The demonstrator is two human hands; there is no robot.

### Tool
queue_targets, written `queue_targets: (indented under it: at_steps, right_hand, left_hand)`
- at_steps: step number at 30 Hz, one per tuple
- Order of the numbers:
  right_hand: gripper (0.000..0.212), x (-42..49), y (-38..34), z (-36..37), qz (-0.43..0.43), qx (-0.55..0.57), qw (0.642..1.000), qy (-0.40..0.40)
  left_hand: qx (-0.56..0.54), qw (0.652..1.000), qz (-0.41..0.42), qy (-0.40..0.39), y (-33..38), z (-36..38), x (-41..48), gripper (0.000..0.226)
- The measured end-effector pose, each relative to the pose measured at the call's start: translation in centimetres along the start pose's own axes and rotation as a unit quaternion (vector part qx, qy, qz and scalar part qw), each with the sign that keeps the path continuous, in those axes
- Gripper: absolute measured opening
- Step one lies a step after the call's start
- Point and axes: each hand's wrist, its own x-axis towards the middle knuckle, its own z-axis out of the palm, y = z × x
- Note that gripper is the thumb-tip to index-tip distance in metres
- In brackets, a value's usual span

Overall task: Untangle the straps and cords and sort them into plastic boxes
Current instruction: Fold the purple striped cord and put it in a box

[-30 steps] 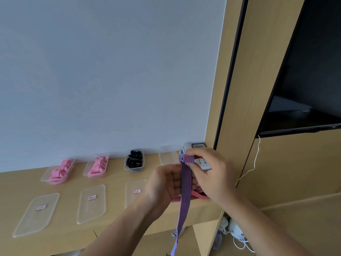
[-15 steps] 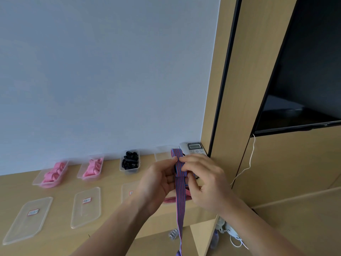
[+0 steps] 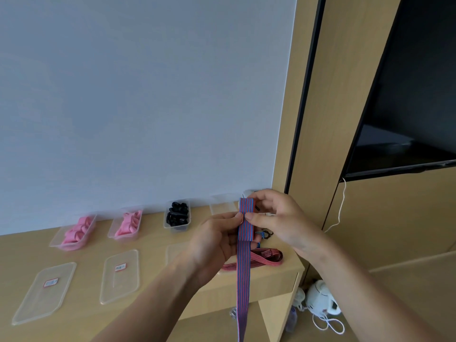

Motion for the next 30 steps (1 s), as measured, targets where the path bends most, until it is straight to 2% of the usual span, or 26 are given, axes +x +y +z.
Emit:
queue_targets:
  at_steps: [3, 14, 25, 30]
  right_hand:
    - [0.028, 0.0, -0.1, 0.1, -0.008, 0.016, 0.999, 0.029]
    - [0.038, 0.2, -0.5, -0.2, -0.136, 0.019, 0.982, 0.128]
    - [0.04, -1.3, 1.0, 0.4, -0.256, -0.092, 0.947, 0.168]
    - [0.037, -2.1, 1.8, 0.9, -0.337, -0.159, 0.912, 0.171]
  left_hand:
    - [-0.023, 1.0, -0.001, -0.004, -0.2, 0.0, 0.0, 0.037]
    - [-0.005, 1.0, -0.03, 0.005, -1.1, 0.0, -0.1, 0.035]
    - [-0.033, 0.999, -0.014, 0.011, -0.7, 0.7, 0.4, 0.044]
    - [-0.066, 0.998, -0.011, 0.021, -0.7, 0.6, 0.7, 0.037]
